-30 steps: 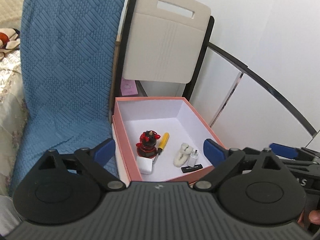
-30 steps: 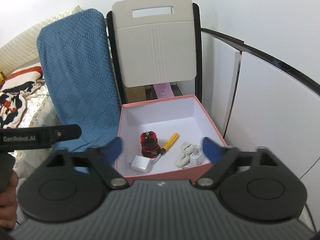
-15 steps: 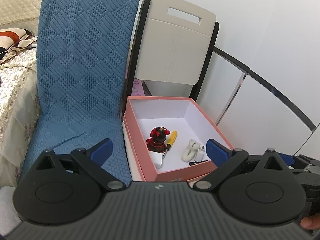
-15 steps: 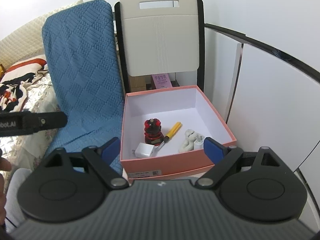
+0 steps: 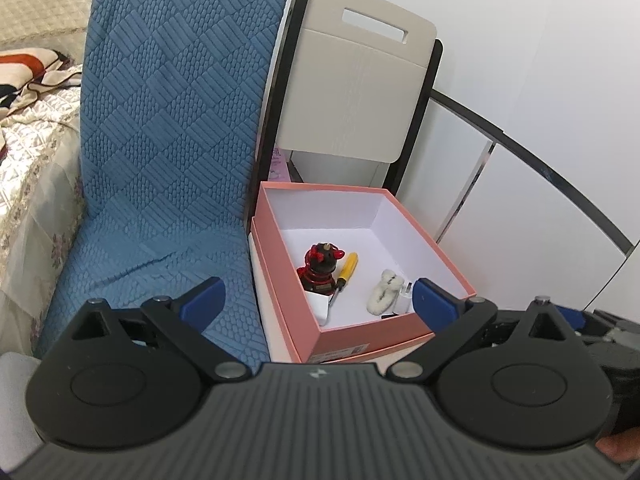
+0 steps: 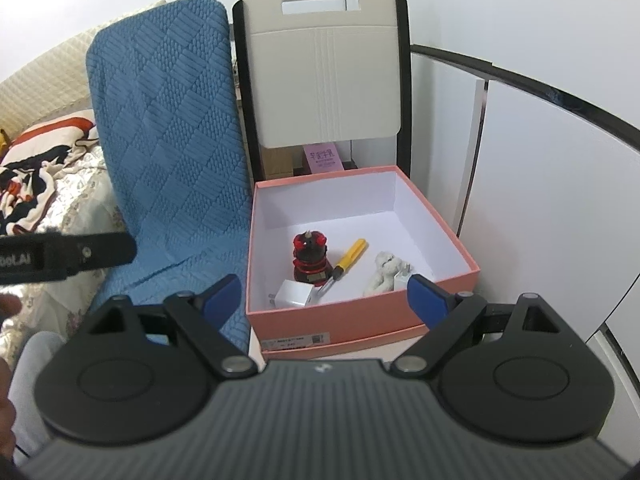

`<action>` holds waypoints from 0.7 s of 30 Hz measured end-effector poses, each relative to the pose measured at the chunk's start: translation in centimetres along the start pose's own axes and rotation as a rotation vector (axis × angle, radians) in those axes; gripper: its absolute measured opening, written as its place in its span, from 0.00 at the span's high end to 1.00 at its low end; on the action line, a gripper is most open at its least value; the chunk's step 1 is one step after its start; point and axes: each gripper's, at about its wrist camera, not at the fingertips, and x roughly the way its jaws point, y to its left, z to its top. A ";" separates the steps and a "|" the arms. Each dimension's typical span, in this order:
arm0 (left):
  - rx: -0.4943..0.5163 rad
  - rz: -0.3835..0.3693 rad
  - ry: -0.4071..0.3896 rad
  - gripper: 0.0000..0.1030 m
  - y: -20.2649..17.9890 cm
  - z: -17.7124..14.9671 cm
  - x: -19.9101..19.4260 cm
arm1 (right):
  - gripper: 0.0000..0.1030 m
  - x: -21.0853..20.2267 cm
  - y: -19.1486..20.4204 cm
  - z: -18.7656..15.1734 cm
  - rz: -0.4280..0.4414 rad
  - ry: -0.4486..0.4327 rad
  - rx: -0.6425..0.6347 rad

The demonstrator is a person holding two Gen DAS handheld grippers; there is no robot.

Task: Organize rigid objects

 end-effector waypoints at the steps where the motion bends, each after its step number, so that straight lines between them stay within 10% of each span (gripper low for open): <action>1: -0.001 -0.003 0.002 0.02 0.1 0.0 0.0 | 0.11 0.0 0.1 -0.1 -0.003 -0.001 -0.005; 21: 0.018 0.019 0.000 0.02 1.6 -0.7 2.0 | 0.11 2.1 0.5 -0.8 -0.021 0.018 0.000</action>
